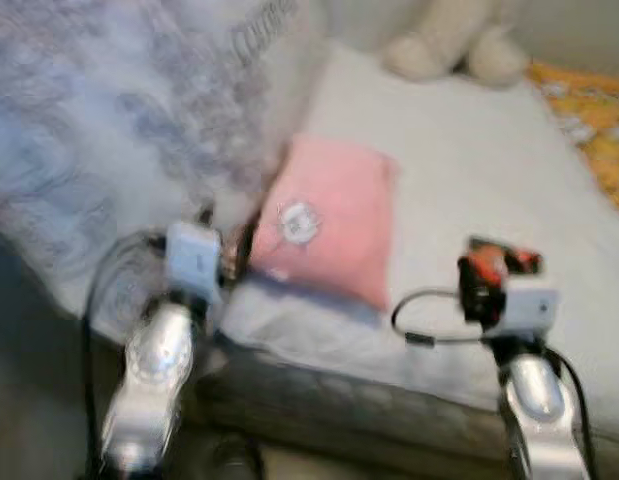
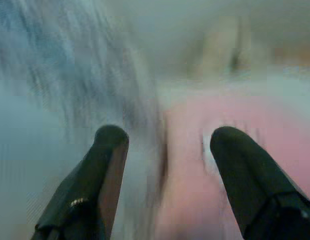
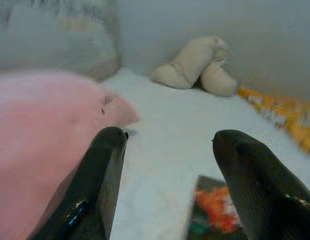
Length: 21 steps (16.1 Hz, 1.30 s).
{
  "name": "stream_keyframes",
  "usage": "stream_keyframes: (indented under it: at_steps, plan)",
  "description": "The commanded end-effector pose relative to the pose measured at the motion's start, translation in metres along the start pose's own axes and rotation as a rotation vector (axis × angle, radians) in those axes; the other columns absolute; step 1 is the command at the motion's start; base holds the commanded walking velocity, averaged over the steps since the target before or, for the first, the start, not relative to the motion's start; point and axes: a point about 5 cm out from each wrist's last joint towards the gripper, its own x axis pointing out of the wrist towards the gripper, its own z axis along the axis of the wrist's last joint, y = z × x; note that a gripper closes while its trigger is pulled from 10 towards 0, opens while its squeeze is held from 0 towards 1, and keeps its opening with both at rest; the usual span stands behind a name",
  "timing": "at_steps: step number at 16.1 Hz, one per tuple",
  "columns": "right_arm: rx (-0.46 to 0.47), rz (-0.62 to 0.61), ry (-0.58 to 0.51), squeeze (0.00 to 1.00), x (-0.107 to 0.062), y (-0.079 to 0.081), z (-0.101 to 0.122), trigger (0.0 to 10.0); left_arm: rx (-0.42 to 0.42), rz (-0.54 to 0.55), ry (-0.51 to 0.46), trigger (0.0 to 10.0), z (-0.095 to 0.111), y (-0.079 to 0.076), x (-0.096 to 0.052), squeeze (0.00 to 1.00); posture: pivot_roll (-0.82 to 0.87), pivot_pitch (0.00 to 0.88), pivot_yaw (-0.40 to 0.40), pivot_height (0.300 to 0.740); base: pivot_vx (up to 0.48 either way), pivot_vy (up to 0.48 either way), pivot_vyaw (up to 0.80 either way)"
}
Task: Clean up the room
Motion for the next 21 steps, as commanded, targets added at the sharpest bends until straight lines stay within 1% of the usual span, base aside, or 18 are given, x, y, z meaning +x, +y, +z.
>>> stream_keyframes:
  at_steps: [1, 2, 3, 4, 6, 8, 11, 12, 16, 19, 21]
  plan:
    - [0.061, -0.040, 0.097, 0.00, -0.004, -0.004, -0.017, 10.0, -0.026, 0.010, 0.036, 10.0, -0.004, 0.000, 0.008, 0.00, -0.01, 0.000, -0.017, 0.740, 0.000, 0.000, 0.00]
    - [0.067, -0.028, 0.112, 0.00, -0.003, -0.003, -0.019, 10.0, -0.055, 0.011, 0.052, 10.0, -0.006, 0.000, 0.009, 0.00, -0.02, 0.000, -0.016, 0.740, 0.000, 0.000, 0.00]
    - [0.034, 0.041, 0.084, 0.00, 0.004, 0.008, -0.011, 10.0, -0.102, 0.021, 0.051, 10.0, -0.003, 0.001, 0.014, 0.00, -0.02, 0.000, -0.016, 0.740, 0.000, 0.000, 0.00]
    - [0.023, 0.082, 0.060, 0.00, 0.010, 0.015, -0.004, 10.0, -0.082, 0.023, 0.032, 10.0, 0.000, -0.002, 0.018, 0.00, -0.02, 0.000, -0.016, 0.740, 0.000, -0.472, 0.00]
    - [0.026, 0.092, 0.055, 0.00, 0.017, 0.016, -0.003, 10.0, -0.097, 0.034, 0.018, 10.0, 0.002, -0.003, 0.020, 0.00, -0.02, 0.000, -0.017, 0.740, 0.000, -0.441, 0.00]
    - [0.030, 0.091, 0.045, 0.00, 0.023, 0.016, 0.000, 10.0, -0.095, 0.060, 0.016, 10.0, 0.002, 0.001, 0.024, 0.00, -0.02, 0.000, -0.016, 0.740, 0.000, -0.416, 0.00]
    - [0.033, 0.092, 0.052, 0.00, 0.029, 0.018, 0.000, 10.0, -0.081, 0.069, 0.020, 10.0, 0.003, 0.006, 0.029, 0.00, -0.02, 0.000, -0.013, 0.740, 0.255, -0.403, 0.00]
    - [0.039, 0.101, 0.048, 0.00, 0.031, 0.021, 0.002, 10.0, -0.074, 0.072, 0.020, 10.0, 0.004, 0.006, 0.032, 0.00, -0.02, 0.000, -0.012, 0.740, 0.304, -0.371, 0.00]
    - [0.038, 0.134, 0.036, 0.00, 0.035, 0.031, 0.005, 10.0, -0.070, 0.063, 0.017, 10.0, 0.006, 0.009, 0.041, 0.00, -0.03, 0.000, -0.005, 0.740, 0.324, -0.351, 0.00]
    - [0.029, 0.142, 0.034, 0.00, 0.034, 0.033, 0.006, 10.0, -0.066, 0.045, 0.022, 10.0, 0.005, 0.009, 0.043, 0.00, -0.04, 0.000, 0.000, 0.740, 0.333, -0.342, 0.00]
    - [0.025, 0.143, 0.035, 0.00, 0.034, 0.034, 0.006, 10.0, -0.067, 0.031, 0.021, 10.0, 0.005, 0.006, 0.044, 0.00, -0.04, 0.000, 0.002, 0.740, 0.336, -0.339, 0.00]
